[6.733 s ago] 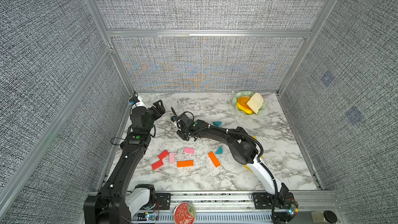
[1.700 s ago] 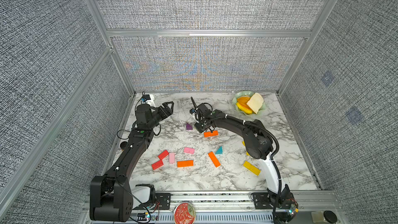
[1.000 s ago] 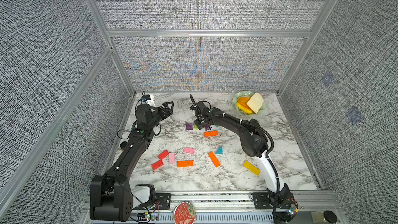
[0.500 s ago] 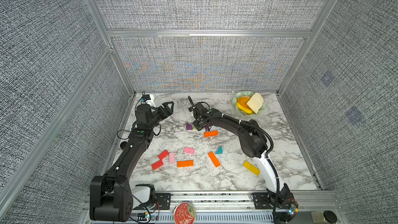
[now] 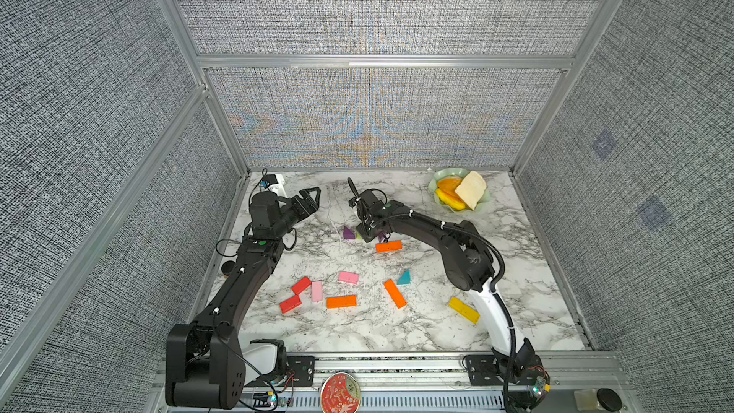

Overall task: Assemble a carrot with building blocks
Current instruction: Assemble the building block at the center of the board.

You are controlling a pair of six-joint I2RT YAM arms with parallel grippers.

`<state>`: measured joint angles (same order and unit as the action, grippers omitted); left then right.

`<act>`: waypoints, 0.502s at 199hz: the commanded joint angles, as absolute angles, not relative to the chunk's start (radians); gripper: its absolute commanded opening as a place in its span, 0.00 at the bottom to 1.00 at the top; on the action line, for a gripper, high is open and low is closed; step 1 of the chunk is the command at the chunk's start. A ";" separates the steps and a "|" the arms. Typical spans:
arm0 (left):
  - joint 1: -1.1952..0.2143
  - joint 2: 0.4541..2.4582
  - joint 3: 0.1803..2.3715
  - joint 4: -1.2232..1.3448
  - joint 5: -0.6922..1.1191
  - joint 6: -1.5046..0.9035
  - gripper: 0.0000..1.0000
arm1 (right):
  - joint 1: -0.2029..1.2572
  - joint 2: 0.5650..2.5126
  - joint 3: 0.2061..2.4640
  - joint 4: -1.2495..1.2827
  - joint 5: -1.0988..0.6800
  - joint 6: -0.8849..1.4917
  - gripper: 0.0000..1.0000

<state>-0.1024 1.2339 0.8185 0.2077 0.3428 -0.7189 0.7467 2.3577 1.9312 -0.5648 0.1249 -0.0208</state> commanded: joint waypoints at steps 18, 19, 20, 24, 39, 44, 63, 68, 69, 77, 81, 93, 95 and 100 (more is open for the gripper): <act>-0.101 1.227 0.820 0.227 0.338 -0.712 0.85 | 0.753 2.348 1.928 -0.571 0.118 -0.015 0.18; -0.101 1.227 0.821 0.227 0.338 -0.712 0.85 | 0.753 2.348 1.928 -0.572 0.118 -0.015 0.18; -0.101 1.227 0.820 0.226 0.337 -0.712 0.85 | 0.753 2.348 1.928 -0.571 0.118 -0.015 0.18; -0.101 1.227 0.819 0.227 0.338 -0.712 0.85 | 0.753 2.348 1.926 -0.571 0.120 -0.015 0.18; -0.101 1.229 0.821 0.226 0.338 -0.712 0.85 | 0.754 2.347 1.923 -0.568 0.124 -0.015 0.18; -0.101 1.228 0.821 0.226 0.338 -0.712 0.85 | 0.753 2.342 1.916 -0.560 0.127 -0.017 0.18; -0.102 1.226 0.821 0.227 0.338 -0.711 0.85 | 0.755 2.331 1.894 -0.538 0.137 -0.024 0.18; -0.101 1.226 0.821 0.226 0.337 -0.712 0.85 | 0.755 2.331 1.894 -0.540 0.141 -0.024 0.18; -0.101 1.226 0.821 0.226 0.337 -0.712 0.85 | 0.755 2.330 1.894 -0.541 0.142 -0.024 0.18; -0.101 1.226 0.821 0.226 0.337 -0.712 0.85 | 0.754 2.330 1.895 -0.541 0.144 -0.026 0.18; -0.101 1.227 0.821 0.226 0.337 -0.712 0.85 | 0.754 2.330 1.896 -0.541 0.145 -0.026 0.18; -0.101 1.226 0.821 0.226 0.337 -0.710 0.85 | 0.753 2.331 1.898 -0.543 0.147 -0.026 0.18; -0.102 1.226 0.821 0.226 0.338 -0.710 0.85 | 0.754 2.330 1.899 -0.543 0.147 -0.026 0.18; -0.102 1.227 0.821 0.226 0.337 -0.710 0.85 | 0.754 2.330 1.899 -0.542 0.149 -0.026 0.18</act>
<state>-0.1024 1.2320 0.8185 0.2077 0.3405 -0.7185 0.7536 2.3390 1.8961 -0.5480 0.1310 -0.0231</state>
